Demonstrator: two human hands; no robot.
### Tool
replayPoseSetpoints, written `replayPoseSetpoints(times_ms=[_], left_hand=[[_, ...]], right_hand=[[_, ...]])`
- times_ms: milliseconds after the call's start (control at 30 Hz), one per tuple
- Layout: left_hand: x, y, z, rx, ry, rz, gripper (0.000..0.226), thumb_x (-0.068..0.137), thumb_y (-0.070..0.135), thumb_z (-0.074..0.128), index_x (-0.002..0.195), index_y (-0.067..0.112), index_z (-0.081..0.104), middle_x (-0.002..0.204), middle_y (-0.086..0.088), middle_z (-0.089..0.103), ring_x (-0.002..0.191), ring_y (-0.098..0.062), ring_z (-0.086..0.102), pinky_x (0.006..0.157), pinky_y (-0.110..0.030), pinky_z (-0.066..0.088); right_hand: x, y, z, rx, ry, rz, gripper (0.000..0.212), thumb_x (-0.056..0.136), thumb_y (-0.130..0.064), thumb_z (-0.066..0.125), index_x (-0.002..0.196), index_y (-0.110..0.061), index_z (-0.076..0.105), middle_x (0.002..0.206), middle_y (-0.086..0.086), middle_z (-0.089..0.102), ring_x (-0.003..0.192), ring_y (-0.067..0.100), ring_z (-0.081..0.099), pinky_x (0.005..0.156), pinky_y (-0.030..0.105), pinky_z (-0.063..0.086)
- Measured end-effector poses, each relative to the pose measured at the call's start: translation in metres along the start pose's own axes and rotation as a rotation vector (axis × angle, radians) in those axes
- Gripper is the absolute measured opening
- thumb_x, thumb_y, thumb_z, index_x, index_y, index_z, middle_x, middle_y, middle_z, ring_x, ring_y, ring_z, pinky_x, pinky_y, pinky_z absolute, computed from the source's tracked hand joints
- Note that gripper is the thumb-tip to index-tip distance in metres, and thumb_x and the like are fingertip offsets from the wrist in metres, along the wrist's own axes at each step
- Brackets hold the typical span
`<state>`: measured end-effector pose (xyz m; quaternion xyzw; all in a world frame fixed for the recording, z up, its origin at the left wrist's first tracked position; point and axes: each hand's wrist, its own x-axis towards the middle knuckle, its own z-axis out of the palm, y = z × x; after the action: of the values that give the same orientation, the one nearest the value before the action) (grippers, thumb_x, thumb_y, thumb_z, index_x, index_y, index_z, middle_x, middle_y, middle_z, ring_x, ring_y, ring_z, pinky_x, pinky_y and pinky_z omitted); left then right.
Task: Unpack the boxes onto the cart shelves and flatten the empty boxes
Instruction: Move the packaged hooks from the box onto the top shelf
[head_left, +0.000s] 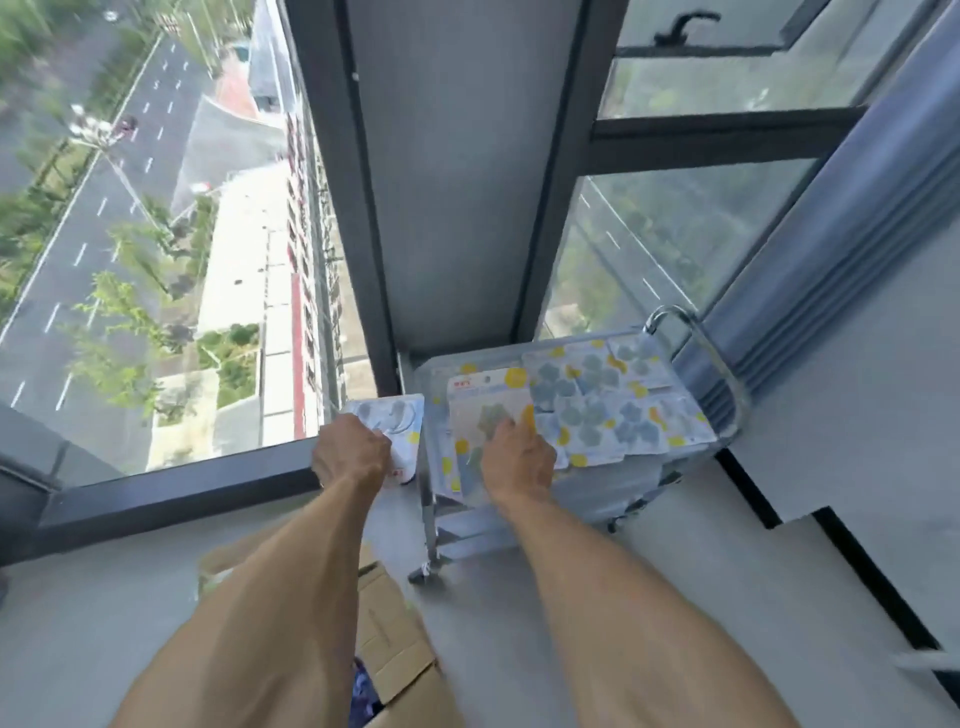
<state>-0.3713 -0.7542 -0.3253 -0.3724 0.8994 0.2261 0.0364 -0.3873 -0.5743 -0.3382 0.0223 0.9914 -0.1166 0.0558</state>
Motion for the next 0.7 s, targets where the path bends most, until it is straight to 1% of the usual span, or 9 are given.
replayPoseSetpoints(times_ms=[67, 200, 300, 400, 467, 533, 600, 667, 700], left_hand=[[-0.022, 0.054, 0.01, -0.035, -0.008, 0.036, 0.02, 0.091, 0.023, 0.065, 0.093, 0.003, 0.068, 0.075, -0.009, 0.053, 0.071, -0.027, 0.052, 0.064, -0.031, 0.041], [-0.057, 0.135, 0.033, -0.014, -0.085, 0.176, 0.011, 0.087, 0.018, 0.06, 0.085, 0.007, 0.062, 0.084, -0.011, 0.061, 0.082, -0.032, 0.062, 0.066, -0.03, 0.043], [-0.067, 0.181, 0.055, -0.003, -0.131, 0.264, 0.009, 0.083, 0.014, 0.059, 0.078, 0.008, 0.055, 0.084, -0.009, 0.061, 0.075, -0.028, 0.057, 0.061, -0.03, 0.04], [-0.059, 0.217, 0.082, 0.051, -0.154, 0.315, 0.015, 0.084, 0.014, 0.058, 0.073, 0.008, 0.05, 0.076, -0.007, 0.055, 0.065, -0.023, 0.051, 0.055, -0.028, 0.037], [-0.049, 0.234, 0.099, 0.065, -0.175, 0.296, 0.017, 0.085, 0.014, 0.058, 0.073, 0.01, 0.047, 0.073, -0.006, 0.051, 0.068, -0.025, 0.051, 0.055, -0.03, 0.037], [-0.033, 0.251, 0.119, 0.075, -0.193, 0.246, 0.016, 0.085, 0.015, 0.061, 0.076, 0.01, 0.049, 0.075, -0.006, 0.052, 0.072, -0.026, 0.053, 0.059, -0.031, 0.041], [-0.012, 0.266, 0.143, 0.089, -0.215, 0.191, 0.01, 0.086, 0.015, 0.063, 0.087, 0.007, 0.058, 0.08, -0.008, 0.056, 0.078, -0.028, 0.058, 0.062, -0.031, 0.043], [0.008, 0.284, 0.168, 0.071, -0.255, 0.129, 0.017, 0.087, 0.017, 0.065, 0.097, 0.004, 0.062, 0.085, -0.01, 0.058, 0.083, -0.03, 0.06, 0.064, -0.032, 0.044], [0.019, 0.293, 0.181, 0.062, -0.266, 0.109, 0.021, 0.087, 0.02, 0.067, 0.099, 0.003, 0.063, 0.091, -0.013, 0.061, 0.088, -0.031, 0.062, 0.065, -0.033, 0.044]], right_hand=[[0.017, 0.044, -0.027, -0.01, 0.019, 0.047, 0.023, 0.099, -0.013, 0.045, 0.112, -0.012, 0.064, 0.111, 0.009, 0.067, 0.101, 0.027, 0.066, 0.08, 0.036, 0.051], [0.041, 0.099, -0.055, 0.005, -0.008, 0.072, 0.024, 0.098, -0.016, 0.045, 0.111, -0.014, 0.066, 0.111, 0.007, 0.067, 0.104, 0.027, 0.066, 0.077, 0.033, 0.048], [0.063, 0.136, -0.064, -0.01, -0.053, 0.11, 0.023, 0.097, -0.014, 0.049, 0.109, -0.014, 0.067, 0.112, 0.007, 0.067, 0.105, 0.026, 0.066, 0.076, 0.031, 0.048], [0.095, 0.173, -0.066, -0.038, -0.082, 0.145, 0.021, 0.095, -0.013, 0.052, 0.108, -0.015, 0.068, 0.111, 0.006, 0.068, 0.105, 0.025, 0.066, 0.075, 0.031, 0.049], [0.116, 0.194, -0.062, -0.054, -0.107, 0.17, 0.023, 0.094, -0.011, 0.051, 0.109, -0.016, 0.068, 0.113, 0.006, 0.067, 0.106, 0.025, 0.066, 0.076, 0.031, 0.048], [0.144, 0.214, -0.054, -0.045, -0.141, 0.2, 0.025, 0.093, -0.01, 0.05, 0.109, -0.016, 0.068, 0.113, 0.006, 0.067, 0.106, 0.026, 0.065, 0.073, 0.03, 0.044], [0.176, 0.231, -0.045, -0.042, -0.172, 0.228, 0.021, 0.092, -0.012, 0.051, 0.105, -0.015, 0.068, 0.11, 0.006, 0.068, 0.104, 0.025, 0.066, 0.072, 0.029, 0.043], [0.205, 0.25, -0.037, -0.036, -0.204, 0.263, 0.019, 0.089, -0.015, 0.054, 0.104, -0.014, 0.067, 0.11, 0.006, 0.067, 0.103, 0.026, 0.066, 0.073, 0.029, 0.044], [0.221, 0.258, -0.032, -0.033, -0.218, 0.281, 0.02, 0.089, -0.016, 0.055, 0.106, -0.014, 0.066, 0.111, 0.006, 0.066, 0.104, 0.026, 0.065, 0.073, 0.029, 0.043]])
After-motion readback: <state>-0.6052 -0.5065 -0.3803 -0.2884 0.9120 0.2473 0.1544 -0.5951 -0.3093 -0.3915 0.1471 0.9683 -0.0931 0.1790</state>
